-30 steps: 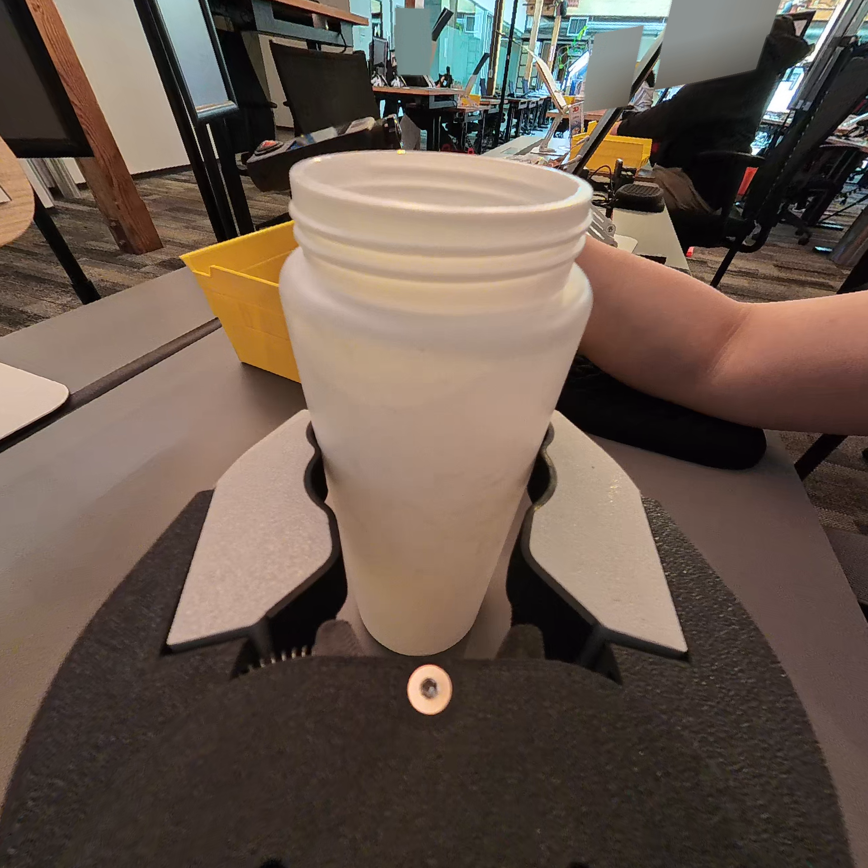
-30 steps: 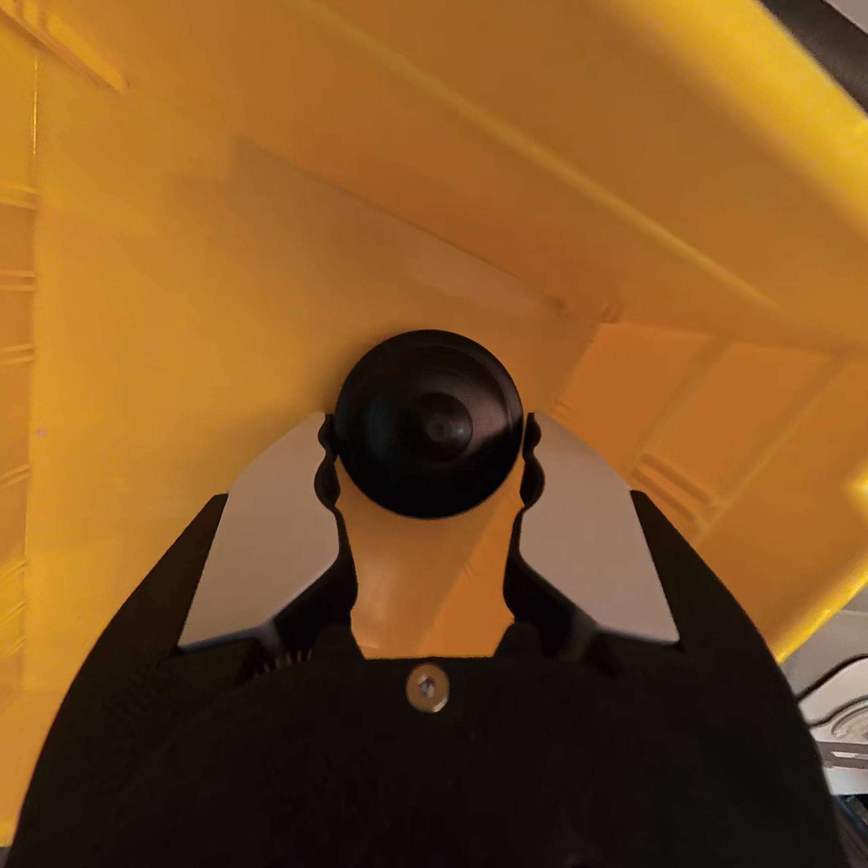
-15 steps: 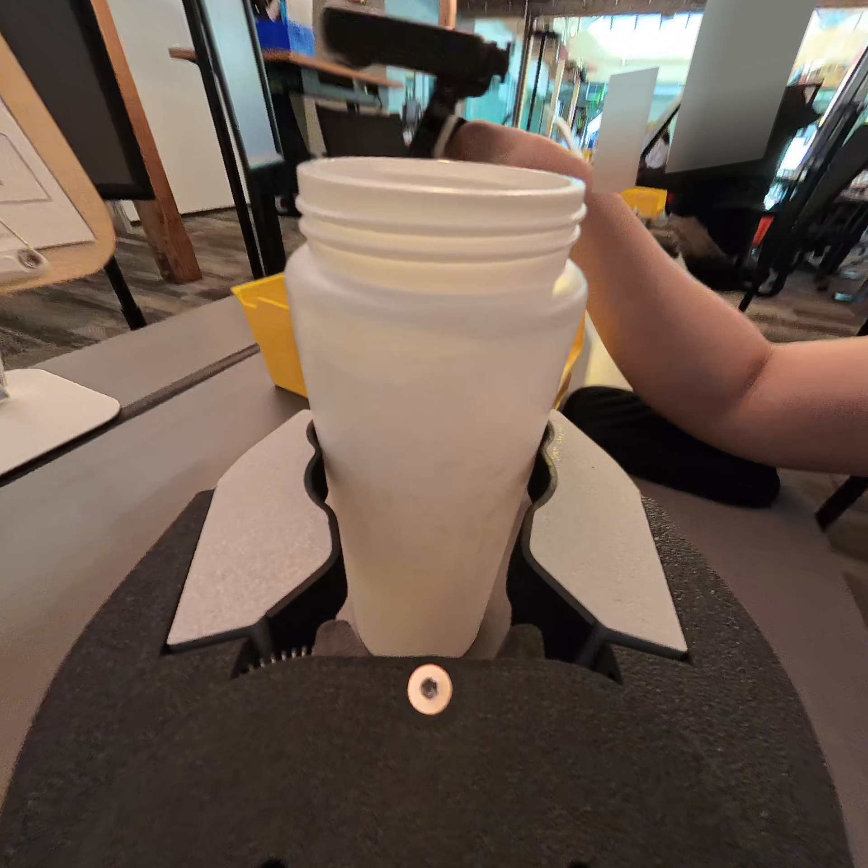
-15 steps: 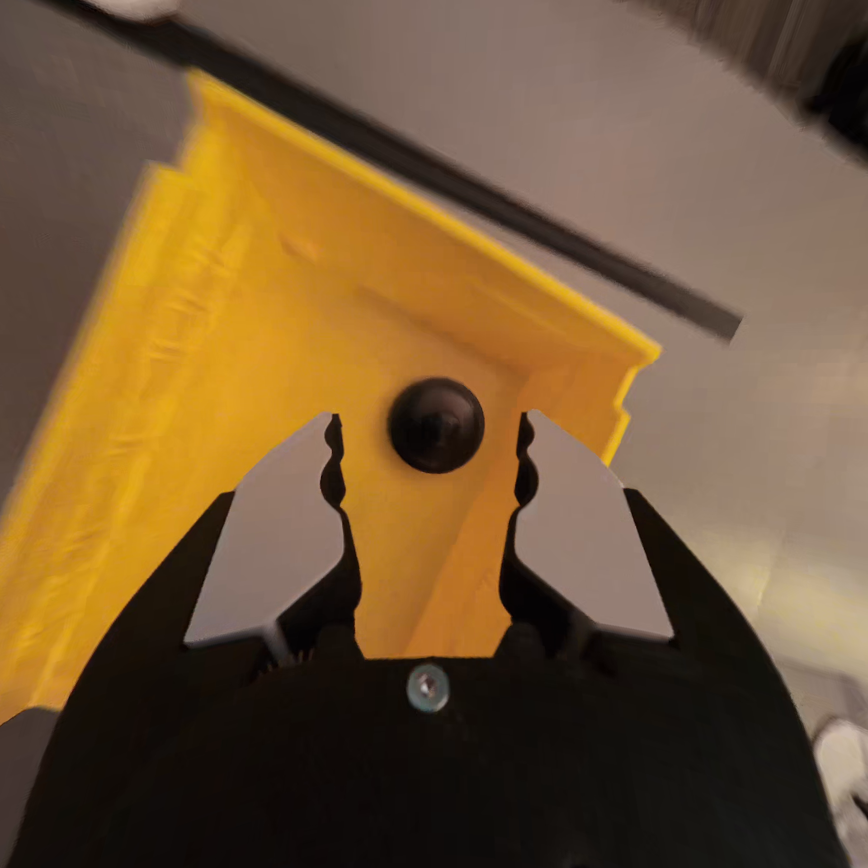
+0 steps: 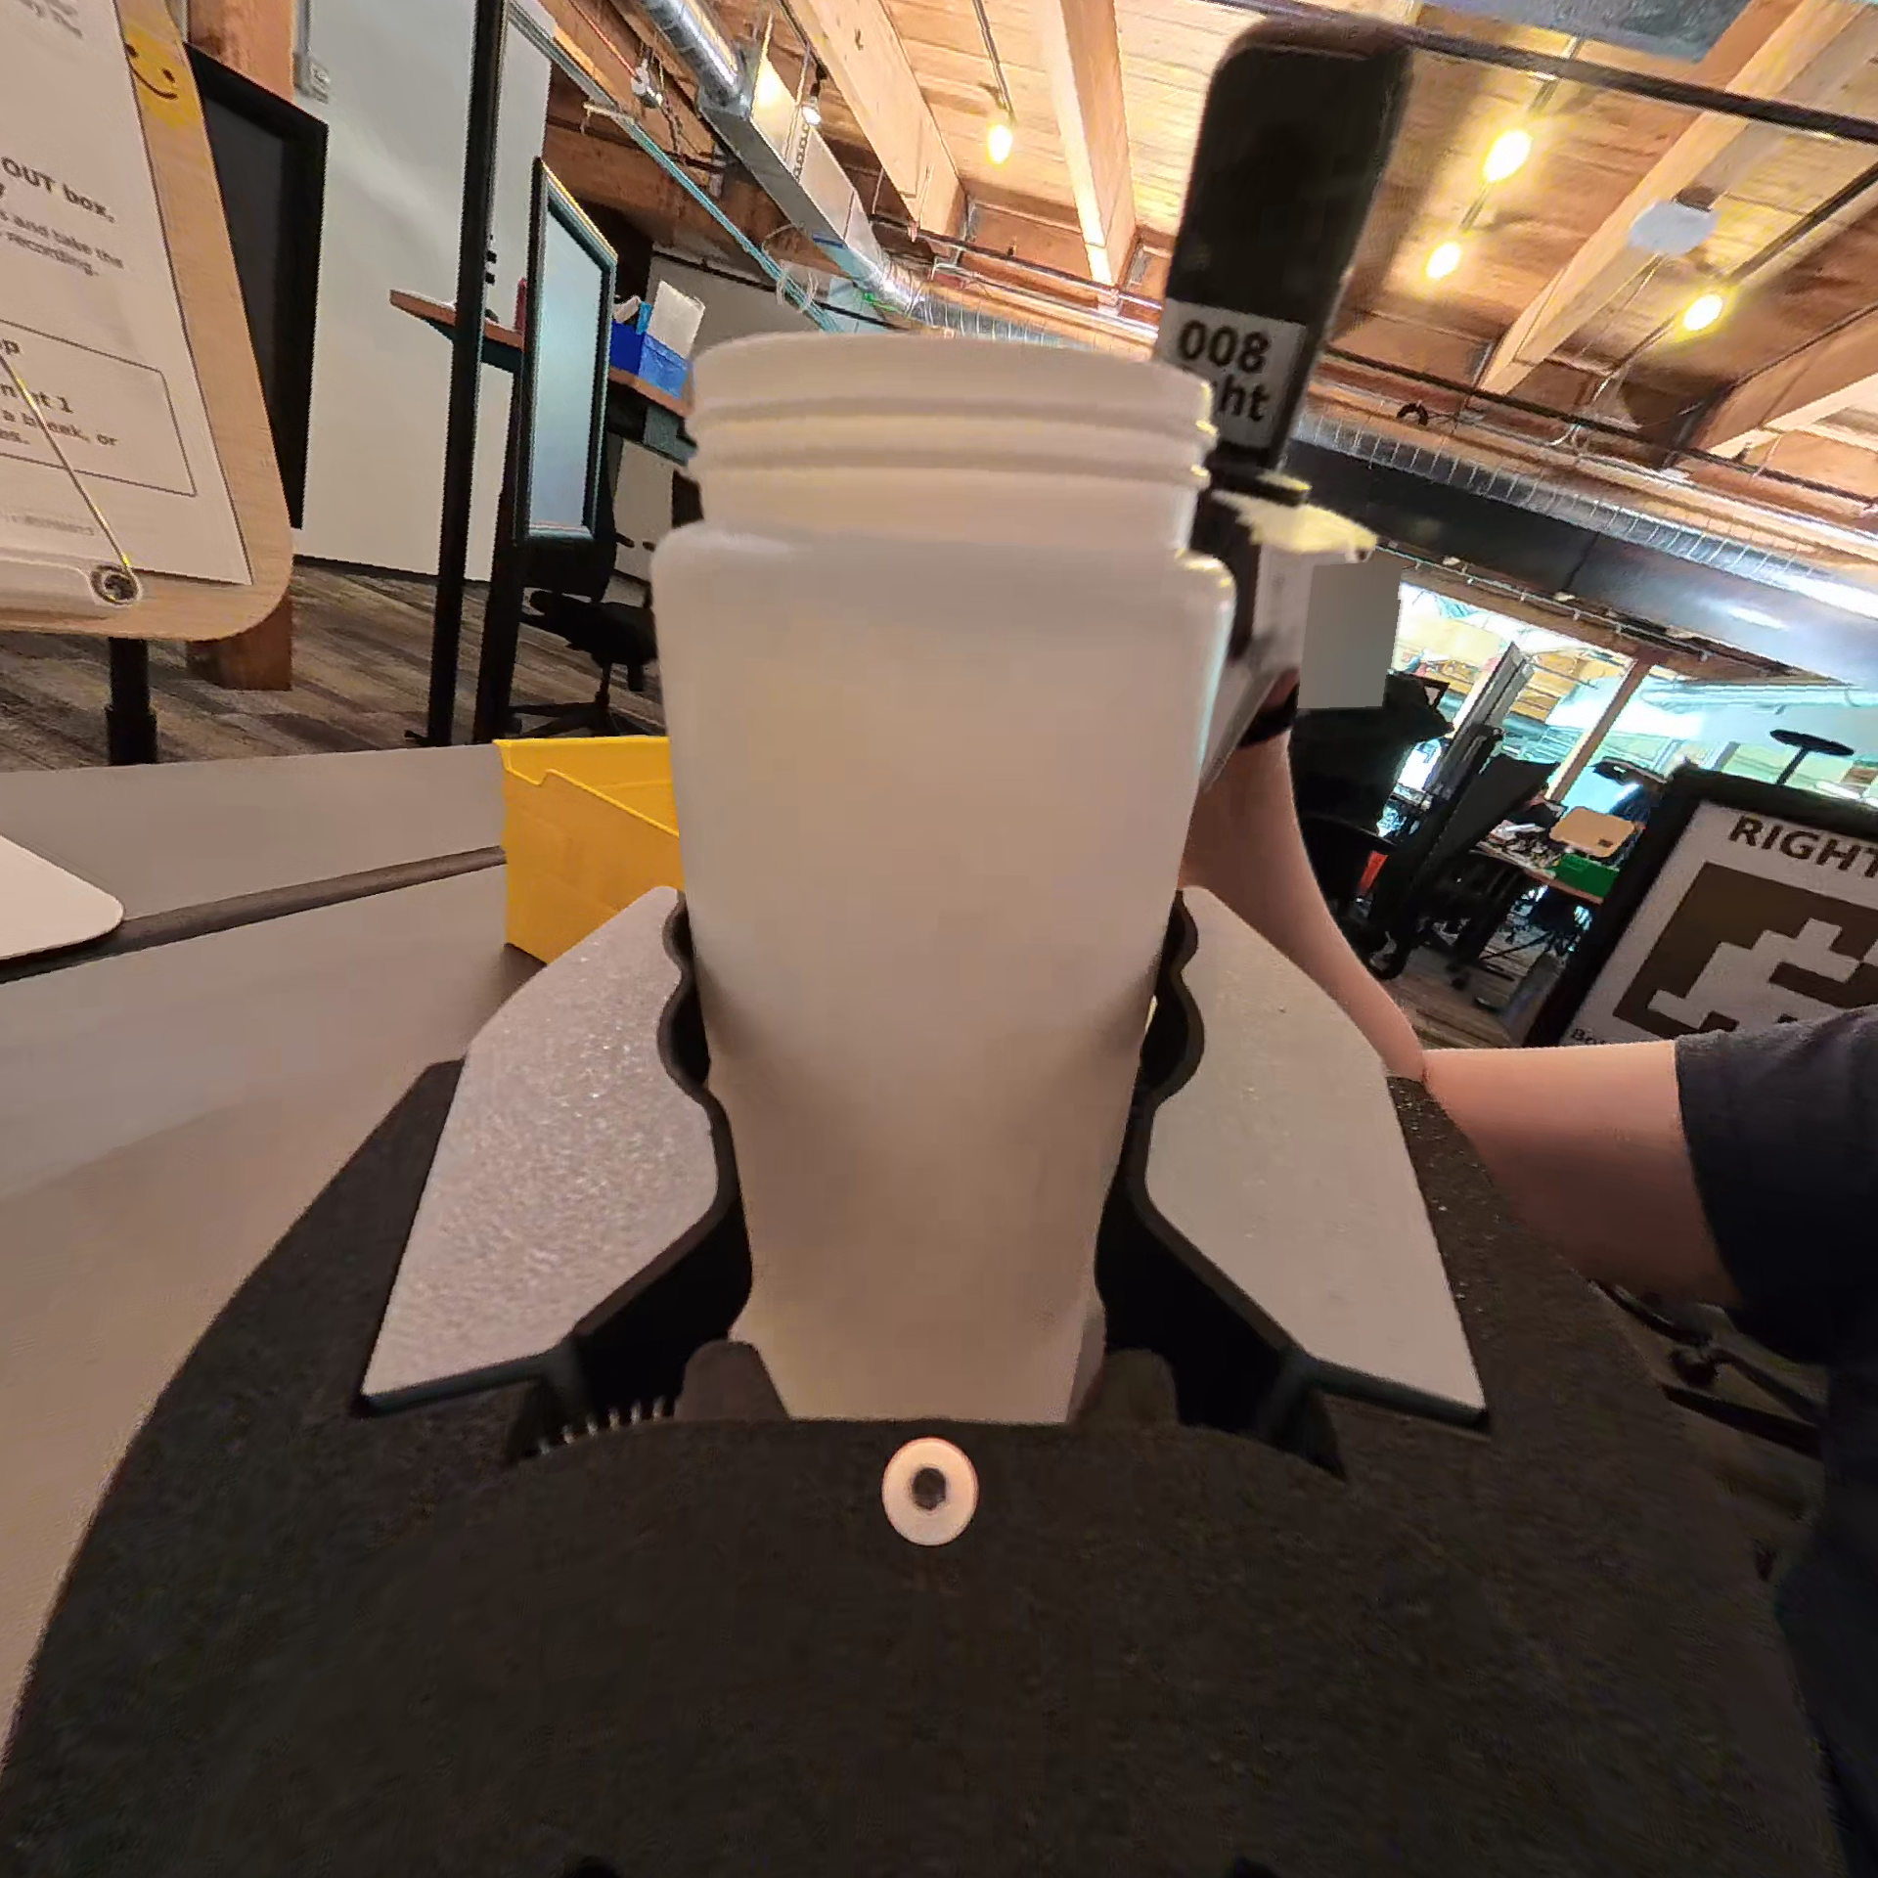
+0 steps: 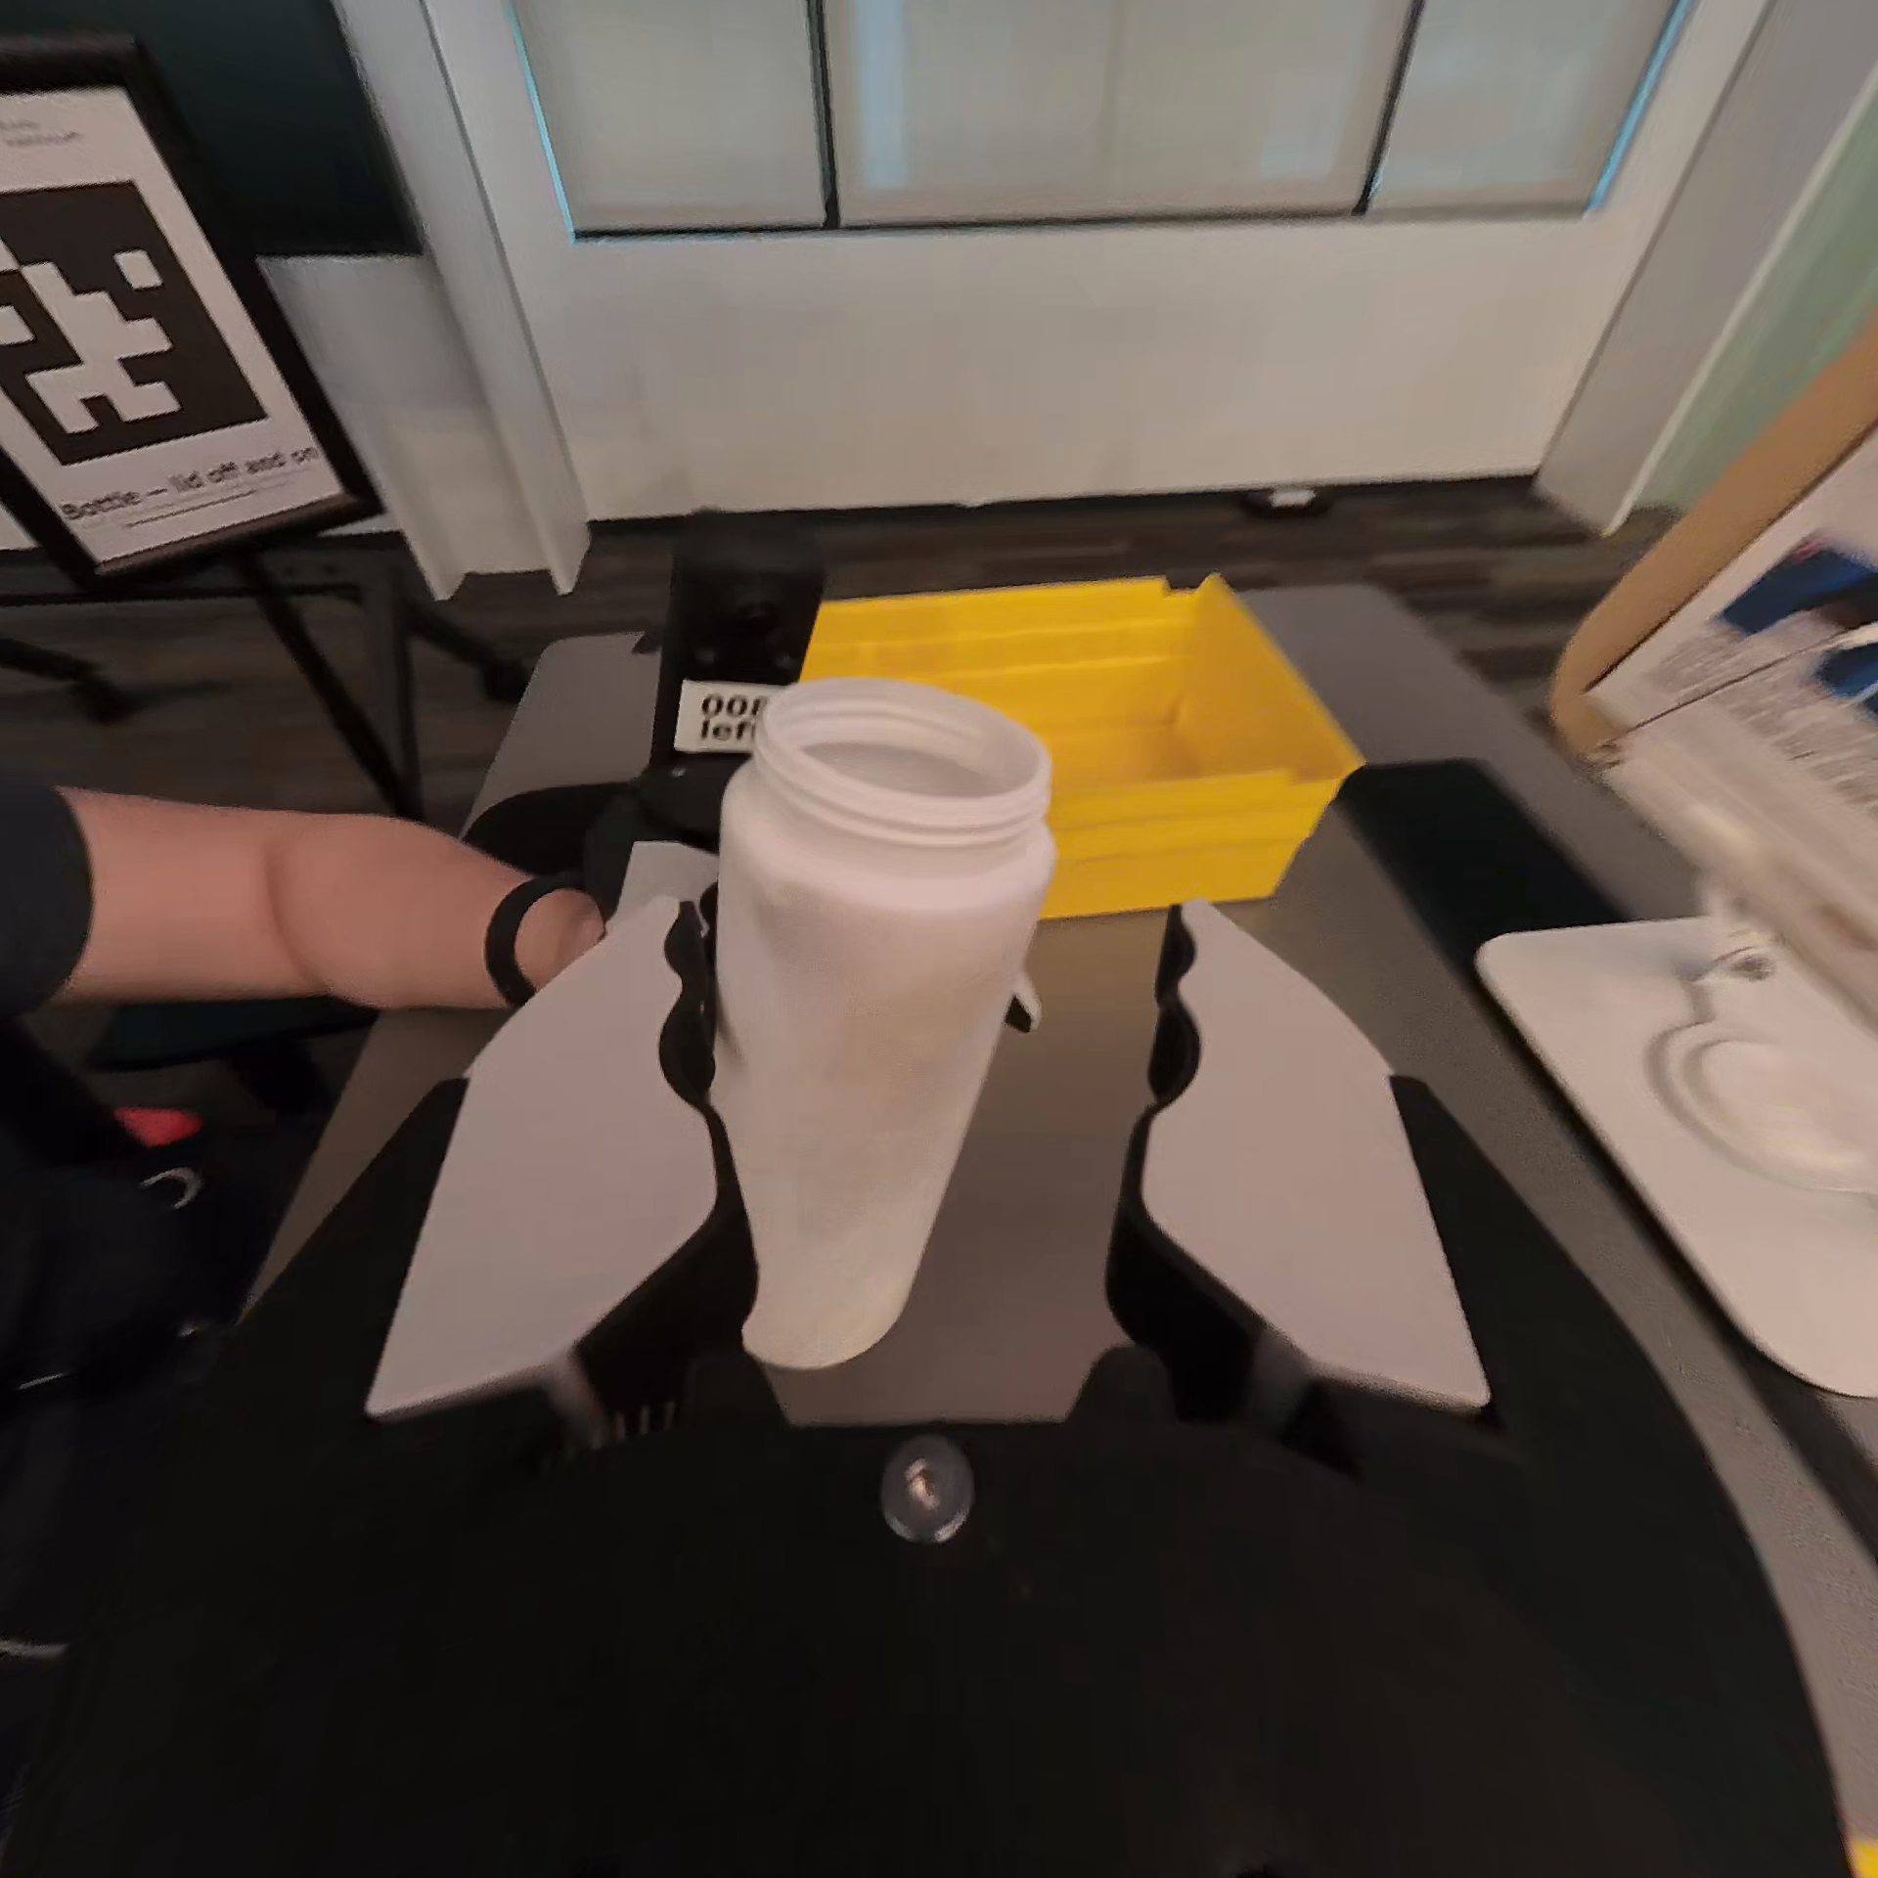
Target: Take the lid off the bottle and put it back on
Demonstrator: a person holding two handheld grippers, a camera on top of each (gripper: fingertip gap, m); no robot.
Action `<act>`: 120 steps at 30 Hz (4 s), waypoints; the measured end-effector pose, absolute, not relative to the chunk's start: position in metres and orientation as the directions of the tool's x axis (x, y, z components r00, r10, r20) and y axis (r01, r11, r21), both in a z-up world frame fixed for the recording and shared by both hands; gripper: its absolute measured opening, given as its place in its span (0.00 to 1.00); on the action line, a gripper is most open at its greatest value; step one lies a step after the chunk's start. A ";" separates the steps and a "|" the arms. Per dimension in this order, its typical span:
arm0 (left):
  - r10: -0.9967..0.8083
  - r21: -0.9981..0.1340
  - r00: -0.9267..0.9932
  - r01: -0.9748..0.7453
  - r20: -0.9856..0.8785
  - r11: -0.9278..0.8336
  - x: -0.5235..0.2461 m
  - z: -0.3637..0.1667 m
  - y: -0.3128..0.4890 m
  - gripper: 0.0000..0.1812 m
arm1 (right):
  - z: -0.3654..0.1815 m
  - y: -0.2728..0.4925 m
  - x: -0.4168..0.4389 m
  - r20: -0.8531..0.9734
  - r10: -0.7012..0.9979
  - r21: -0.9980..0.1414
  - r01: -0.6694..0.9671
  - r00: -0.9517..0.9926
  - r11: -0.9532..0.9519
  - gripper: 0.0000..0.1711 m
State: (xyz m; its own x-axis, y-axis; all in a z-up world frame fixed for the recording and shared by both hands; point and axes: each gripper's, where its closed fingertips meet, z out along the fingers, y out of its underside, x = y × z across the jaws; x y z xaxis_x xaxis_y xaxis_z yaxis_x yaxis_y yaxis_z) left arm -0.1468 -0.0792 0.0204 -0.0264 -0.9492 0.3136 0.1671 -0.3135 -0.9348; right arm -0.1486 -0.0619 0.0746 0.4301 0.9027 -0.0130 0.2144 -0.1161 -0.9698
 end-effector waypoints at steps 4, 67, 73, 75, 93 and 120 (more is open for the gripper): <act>-0.954 -0.942 -0.043 0.148 0.298 -0.301 -0.145 0.020 -0.084 0.47 | 0.050 -0.062 -0.172 -0.157 0.918 -0.945 0.215 0.364 -0.247 0.49; -0.832 -0.994 0.550 -0.025 0.075 -0.106 -0.261 0.081 -0.001 0.31 | -0.081 -0.092 0.224 -0.295 -0.214 -0.273 -0.297 0.931 -0.915 0.29; -0.485 -0.770 0.873 -0.280 0.043 -0.573 -0.411 0.029 0.074 0.36 | -0.096 -0.100 0.207 -0.370 -0.237 -0.134 -0.304 0.898 -0.943 0.06; -0.383 -0.717 0.924 -0.260 0.010 -0.646 -0.446 0.018 0.097 0.35 | -0.097 -0.099 0.208 -0.325 -0.258 -0.121 -0.311 0.910 -0.943 0.04; -0.362 -0.250 0.923 -0.322 0.133 -0.913 -0.492 -0.107 0.112 0.04 | -0.096 -0.083 0.179 -0.123 -0.259 -0.118 -0.273 0.958 -0.955 0.04; -0.642 -0.210 0.759 -0.614 0.107 -0.761 -0.368 -0.096 0.061 0.13 | 0.080 -0.033 -0.102 0.025 0.510 -0.891 0.251 0.860 -0.379 0.32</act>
